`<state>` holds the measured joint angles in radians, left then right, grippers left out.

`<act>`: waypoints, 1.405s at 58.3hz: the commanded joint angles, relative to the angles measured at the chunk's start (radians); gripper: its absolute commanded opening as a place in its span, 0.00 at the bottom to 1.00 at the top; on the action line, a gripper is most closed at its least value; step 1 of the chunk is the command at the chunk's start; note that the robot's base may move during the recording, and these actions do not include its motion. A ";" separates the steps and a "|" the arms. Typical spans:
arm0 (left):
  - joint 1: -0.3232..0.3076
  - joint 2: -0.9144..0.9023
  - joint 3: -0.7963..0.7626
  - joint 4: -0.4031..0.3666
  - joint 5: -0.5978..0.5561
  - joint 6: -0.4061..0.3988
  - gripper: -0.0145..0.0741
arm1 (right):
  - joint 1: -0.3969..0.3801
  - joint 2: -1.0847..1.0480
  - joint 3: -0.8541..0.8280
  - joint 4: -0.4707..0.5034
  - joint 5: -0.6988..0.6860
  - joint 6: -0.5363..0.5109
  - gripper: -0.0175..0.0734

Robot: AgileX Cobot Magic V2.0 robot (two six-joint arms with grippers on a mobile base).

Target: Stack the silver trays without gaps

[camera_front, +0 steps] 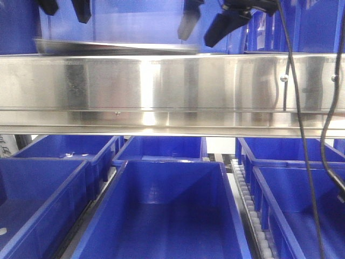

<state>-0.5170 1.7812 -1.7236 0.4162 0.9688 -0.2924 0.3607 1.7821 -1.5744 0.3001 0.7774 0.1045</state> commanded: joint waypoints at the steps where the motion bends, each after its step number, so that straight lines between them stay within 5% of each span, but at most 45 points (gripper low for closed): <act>1: 0.011 -0.009 -0.004 -0.001 -0.016 0.001 0.52 | 0.000 -0.020 -0.011 0.002 -0.021 -0.009 0.40; 26: 0.013 -0.141 -0.080 -0.009 -0.016 0.001 0.47 | 0.000 -0.142 -0.080 -0.024 -0.014 -0.017 0.40; 31: 0.013 -0.189 -0.089 -0.009 -0.037 -0.010 0.38 | 0.000 -0.186 -0.093 -0.037 -0.011 -0.017 0.31; 38: 0.013 -0.264 -0.089 -0.013 -0.078 -0.040 0.12 | 0.000 -0.263 -0.093 -0.074 -0.011 -0.036 0.08; 46: 0.013 -0.360 -0.054 -0.013 -0.163 -0.057 0.16 | 0.000 -0.351 -0.081 -0.122 -0.017 -0.054 0.11; 68: 0.013 -0.854 0.481 -0.068 -0.564 -0.057 0.16 | 0.041 -0.773 0.272 -0.141 -0.296 -0.154 0.11; 82: 0.013 -1.209 0.753 -0.081 -0.608 -0.057 0.16 | 0.097 -1.194 0.668 -0.141 -0.494 -0.161 0.11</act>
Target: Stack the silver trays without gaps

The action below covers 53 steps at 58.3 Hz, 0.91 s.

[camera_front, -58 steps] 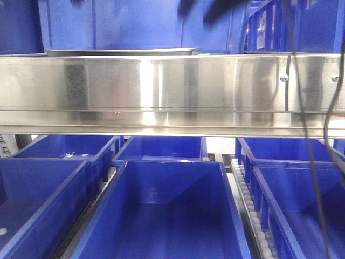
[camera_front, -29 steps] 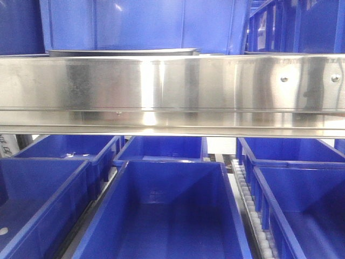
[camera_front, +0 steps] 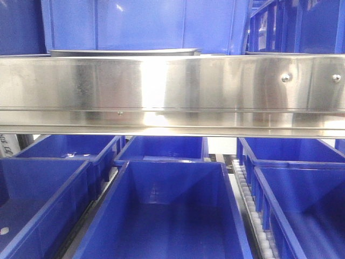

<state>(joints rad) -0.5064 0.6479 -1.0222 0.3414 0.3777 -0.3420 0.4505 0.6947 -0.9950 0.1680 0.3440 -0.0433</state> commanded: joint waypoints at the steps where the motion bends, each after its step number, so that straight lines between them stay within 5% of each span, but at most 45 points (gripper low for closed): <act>1: 0.003 -0.098 0.065 -0.006 -0.009 -0.007 0.16 | 0.007 -0.137 0.112 -0.009 -0.060 -0.013 0.11; 23: 0.003 -0.349 0.164 -0.006 0.247 -0.007 0.16 | 0.007 -0.530 0.326 -0.009 -0.016 -0.013 0.11; 53: 0.003 -0.374 0.164 0.002 0.255 -0.007 0.16 | 0.007 -0.567 0.326 -0.009 -0.015 -0.013 0.11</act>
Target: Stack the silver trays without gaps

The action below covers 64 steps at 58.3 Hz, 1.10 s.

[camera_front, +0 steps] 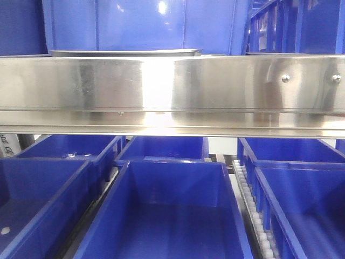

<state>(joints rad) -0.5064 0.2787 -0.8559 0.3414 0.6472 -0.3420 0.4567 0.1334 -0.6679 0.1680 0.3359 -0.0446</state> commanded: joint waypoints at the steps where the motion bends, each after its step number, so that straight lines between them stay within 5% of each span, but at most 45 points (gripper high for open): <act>1: 0.003 -0.005 -0.002 0.002 -0.014 -0.007 0.16 | 0.000 -0.006 -0.001 -0.009 -0.007 -0.011 0.11; 10: 0.003 -0.005 -0.002 0.002 -0.014 -0.007 0.16 | -0.006 -0.006 -0.001 -0.009 -0.007 -0.011 0.11; 19: 0.003 -0.005 -0.002 0.002 -0.014 -0.007 0.16 | -0.097 -0.006 -0.001 -0.039 -0.035 -0.011 0.11; 37: 0.003 -0.005 -0.002 0.002 -0.014 -0.007 0.16 | -0.504 -0.006 0.069 -0.051 -0.028 -0.011 0.11; 43: 0.003 -0.005 -0.002 0.002 -0.014 -0.007 0.16 | -0.587 -0.006 0.125 -0.051 -0.028 -0.011 0.11; 64: 0.003 -0.005 -0.002 0.002 -0.014 -0.007 0.16 | -0.602 -0.089 0.470 -0.051 -0.211 -0.011 0.11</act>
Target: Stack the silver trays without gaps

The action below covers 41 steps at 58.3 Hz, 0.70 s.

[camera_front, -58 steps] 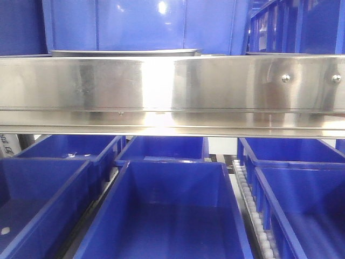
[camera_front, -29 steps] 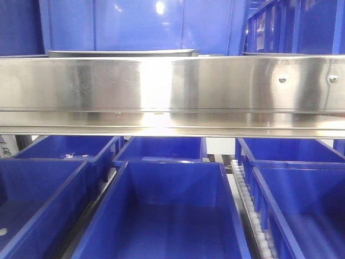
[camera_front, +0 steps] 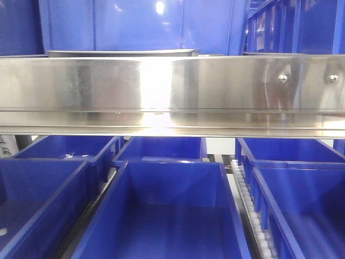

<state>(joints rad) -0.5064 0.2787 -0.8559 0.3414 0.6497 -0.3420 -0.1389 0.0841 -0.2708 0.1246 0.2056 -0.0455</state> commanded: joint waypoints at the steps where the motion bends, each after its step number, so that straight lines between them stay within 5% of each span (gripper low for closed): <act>1: 0.003 -0.005 -0.002 0.002 -0.017 -0.007 0.16 | -0.007 -0.047 0.093 -0.007 -0.087 -0.011 0.11; 21: 0.003 -0.005 -0.002 0.005 -0.017 -0.007 0.16 | -0.007 -0.084 0.267 -0.007 -0.120 -0.011 0.11; 41: 0.003 -0.005 -0.002 0.005 -0.017 -0.007 0.16 | 0.034 -0.084 0.271 -0.016 -0.121 -0.011 0.11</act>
<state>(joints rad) -0.5064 0.2771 -0.8559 0.3435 0.6497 -0.3420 -0.1122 0.0058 0.0002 0.1191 0.1041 -0.0455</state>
